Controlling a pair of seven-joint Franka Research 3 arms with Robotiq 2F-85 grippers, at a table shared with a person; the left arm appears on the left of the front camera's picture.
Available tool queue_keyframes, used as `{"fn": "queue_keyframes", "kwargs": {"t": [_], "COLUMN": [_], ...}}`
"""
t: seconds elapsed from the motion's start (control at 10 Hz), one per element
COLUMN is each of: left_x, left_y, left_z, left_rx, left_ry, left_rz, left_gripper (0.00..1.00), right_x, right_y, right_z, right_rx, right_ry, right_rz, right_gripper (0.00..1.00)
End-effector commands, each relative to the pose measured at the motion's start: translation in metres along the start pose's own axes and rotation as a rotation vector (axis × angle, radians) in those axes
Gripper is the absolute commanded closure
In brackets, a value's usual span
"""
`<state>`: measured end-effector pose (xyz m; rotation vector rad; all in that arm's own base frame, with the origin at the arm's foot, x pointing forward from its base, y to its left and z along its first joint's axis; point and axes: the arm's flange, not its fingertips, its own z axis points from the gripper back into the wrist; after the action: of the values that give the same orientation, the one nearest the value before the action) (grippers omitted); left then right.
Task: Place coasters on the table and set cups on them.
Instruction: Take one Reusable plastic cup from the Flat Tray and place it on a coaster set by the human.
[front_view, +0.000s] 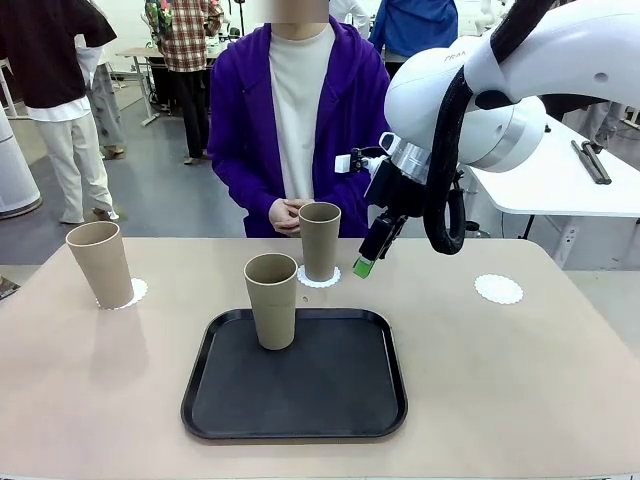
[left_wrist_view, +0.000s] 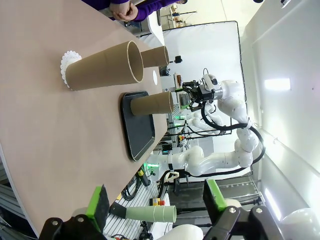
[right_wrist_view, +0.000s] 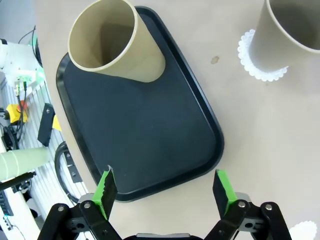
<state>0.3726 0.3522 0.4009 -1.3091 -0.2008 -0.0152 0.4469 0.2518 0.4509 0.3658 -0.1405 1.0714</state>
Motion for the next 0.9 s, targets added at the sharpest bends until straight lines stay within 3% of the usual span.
{"fn": "queue_keyframes", "kwargs": {"t": [0.0, 0.1, 0.2, 0.4, 0.6, 0.8], "left_x": [-0.001, -0.001, -0.001, -0.001, -0.001, -0.001], "left_y": [-0.001, -0.001, -0.001, -0.001, -0.001, -0.001], "left_z": [0.001, 0.001, 0.001, 0.001, 0.001, 0.001], "left_rx": [0.006, 0.006, 0.006, 0.006, 0.006, 0.006], "left_ry": [-0.001, -0.001, -0.001, -0.001, -0.001, -0.001], "left_rz": [0.008, 0.008, 0.008, 0.008, 0.008, 0.008], "left_gripper": [0.00, 0.00, 0.00, 0.00, 0.00, 0.00], "right_x": [0.001, 0.000, -0.004, -0.016, -0.038, -0.053], "right_y": [-0.001, 0.000, -0.002, 0.004, -0.001, -0.011], "right_z": [0.001, 0.000, -0.019, -0.038, -0.047, -0.063], "right_rx": [-0.014, 0.000, 0.025, 0.007, -0.012, 0.044], "right_ry": [-0.001, 0.000, -0.048, -0.294, -0.563, -0.650], "right_rz": [-0.004, 0.000, 0.118, 0.363, 0.391, 0.345], "right_gripper": [0.00, 0.00, 0.00, 0.00, 0.00, 0.00]}}
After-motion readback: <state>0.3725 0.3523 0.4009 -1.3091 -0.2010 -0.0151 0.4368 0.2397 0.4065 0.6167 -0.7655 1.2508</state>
